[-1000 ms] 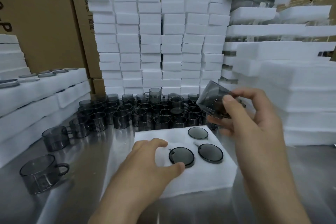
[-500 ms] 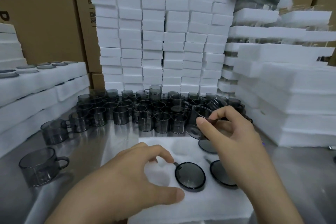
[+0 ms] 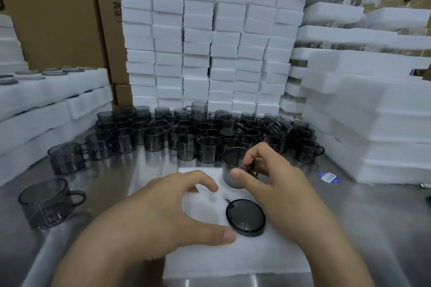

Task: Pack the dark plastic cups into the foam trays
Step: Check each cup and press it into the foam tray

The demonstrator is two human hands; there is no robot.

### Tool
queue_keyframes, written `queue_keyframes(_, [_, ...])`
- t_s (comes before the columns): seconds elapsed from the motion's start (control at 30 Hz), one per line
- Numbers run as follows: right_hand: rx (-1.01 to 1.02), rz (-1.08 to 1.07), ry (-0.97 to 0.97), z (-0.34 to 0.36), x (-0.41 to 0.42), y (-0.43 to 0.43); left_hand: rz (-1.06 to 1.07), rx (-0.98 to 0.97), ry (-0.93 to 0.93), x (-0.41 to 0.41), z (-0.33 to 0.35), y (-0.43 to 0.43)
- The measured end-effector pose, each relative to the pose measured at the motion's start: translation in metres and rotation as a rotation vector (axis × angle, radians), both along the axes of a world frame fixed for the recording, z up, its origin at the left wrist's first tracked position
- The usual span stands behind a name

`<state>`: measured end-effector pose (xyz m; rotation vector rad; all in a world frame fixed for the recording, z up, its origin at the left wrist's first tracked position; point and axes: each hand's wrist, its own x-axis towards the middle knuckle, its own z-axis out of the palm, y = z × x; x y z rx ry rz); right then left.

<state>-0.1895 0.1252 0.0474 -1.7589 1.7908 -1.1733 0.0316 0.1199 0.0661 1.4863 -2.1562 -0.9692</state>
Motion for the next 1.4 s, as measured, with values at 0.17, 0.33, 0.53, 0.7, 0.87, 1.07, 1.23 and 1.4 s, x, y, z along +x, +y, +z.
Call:
queue_keyframes(0.17, [0.021,0.008,-0.002,0.0006,0.0002,0.0002,-0.005,0.008,0.007,-0.0001,-0.0002,-0.001])
queue_keyframes(0.33, [0.038,0.038,-0.072,-0.001,-0.002,-0.0011,0.0,0.01,0.02,0.0008,-0.0006,-0.0005])
queue_keyframes(0.53, [0.05,0.042,-0.016,-0.0008,-0.0069,-0.0002,-0.01,0.004,0.021,0.0014,-0.0017,-0.0016])
queue_keyframes(0.7, [0.076,0.076,0.116,-0.001,-0.0043,-0.0028,-0.014,0.009,0.024,0.0016,-0.0026,-0.0028])
queue_keyframes(0.87, [0.093,0.08,0.187,-0.002,-0.0037,-0.0048,-0.014,0.008,0.028,0.0015,-0.0038,-0.0042])
queue_keyframes(1.07, [0.003,0.05,0.146,-0.0027,-0.002,-0.0043,-0.016,0.001,0.022,0.0013,-0.0037,-0.0034])
queue_keyframes(1.23, [-0.015,0.016,0.12,-0.0026,-0.0022,-0.0036,-0.004,-0.006,0.031,0.0007,-0.0036,-0.0012])
queue_keyframes(1.4, [-0.116,-0.033,0.054,-0.0042,0.0004,-0.005,0.002,-0.015,0.028,0.0012,-0.0051,-0.0008])
